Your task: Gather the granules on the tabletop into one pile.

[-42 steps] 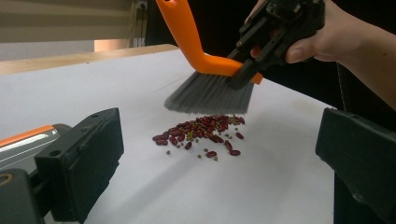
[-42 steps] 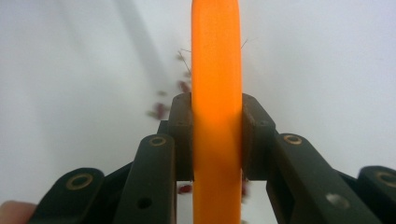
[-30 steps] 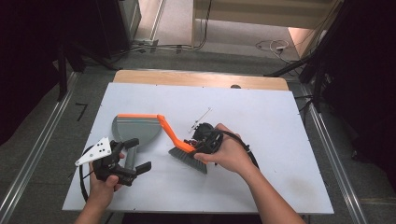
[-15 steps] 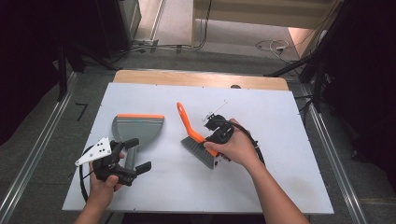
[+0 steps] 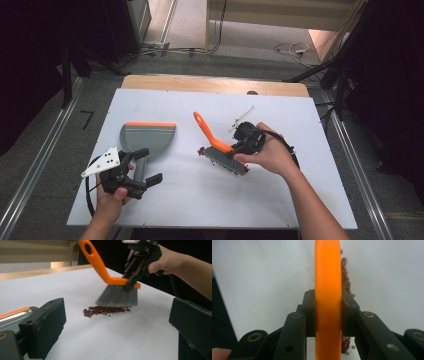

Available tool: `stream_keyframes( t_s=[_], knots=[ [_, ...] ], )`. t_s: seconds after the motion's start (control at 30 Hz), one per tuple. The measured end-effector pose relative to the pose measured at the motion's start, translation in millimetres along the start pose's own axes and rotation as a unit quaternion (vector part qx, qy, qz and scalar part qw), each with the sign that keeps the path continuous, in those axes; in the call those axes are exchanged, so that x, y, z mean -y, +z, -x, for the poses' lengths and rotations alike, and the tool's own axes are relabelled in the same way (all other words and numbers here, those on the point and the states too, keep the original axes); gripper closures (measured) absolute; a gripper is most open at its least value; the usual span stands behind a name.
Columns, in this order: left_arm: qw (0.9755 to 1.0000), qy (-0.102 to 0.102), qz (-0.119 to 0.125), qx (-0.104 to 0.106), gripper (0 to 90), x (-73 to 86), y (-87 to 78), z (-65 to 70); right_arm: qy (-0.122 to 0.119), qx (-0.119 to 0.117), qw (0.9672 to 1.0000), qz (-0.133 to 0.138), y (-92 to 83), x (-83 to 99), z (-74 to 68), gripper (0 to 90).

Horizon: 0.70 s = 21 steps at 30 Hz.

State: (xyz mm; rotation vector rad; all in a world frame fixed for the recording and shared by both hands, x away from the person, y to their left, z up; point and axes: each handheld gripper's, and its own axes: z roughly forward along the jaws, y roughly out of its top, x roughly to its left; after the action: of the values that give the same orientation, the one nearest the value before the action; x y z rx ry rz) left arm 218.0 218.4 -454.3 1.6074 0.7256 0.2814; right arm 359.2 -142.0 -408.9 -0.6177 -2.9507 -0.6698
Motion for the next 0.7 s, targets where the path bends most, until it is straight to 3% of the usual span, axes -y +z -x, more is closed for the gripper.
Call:
stream_keyframes(
  t_s=[0.17,0.3,0.5,0.63,0.7],
  knots=[
    [1.0,-0.001,-0.001,-0.001,1.8,0.1,1.2,1.1,-0.059,-0.027,0.9974,-0.031,6.1,11.5,-2.0,68.7],
    [1.0,-0.001,-0.001,-0.002,1.8,0.1,0.8,0.8,-0.125,-0.051,0.9901,-0.04,14.4,14.6,-1.0,68.7],
    [1.0,-0.001,-0.002,-0.002,1.8,0.5,1.2,0.7,-0.159,-0.037,0.9848,-0.061,17.2,6.7,2.3,68.7],
    [1.0,-0.001,-0.001,-0.001,1.8,0.3,0.4,0.8,-0.178,-0.047,0.9815,-0.054,20.6,0.4,11.9,68.7],
    [1.0,-0.001,-0.001,-0.001,1.8,0.3,0.1,0.7,-0.174,-0.054,0.9817,-0.056,21.0,-1.5,15.9,68.7]
  ],
)
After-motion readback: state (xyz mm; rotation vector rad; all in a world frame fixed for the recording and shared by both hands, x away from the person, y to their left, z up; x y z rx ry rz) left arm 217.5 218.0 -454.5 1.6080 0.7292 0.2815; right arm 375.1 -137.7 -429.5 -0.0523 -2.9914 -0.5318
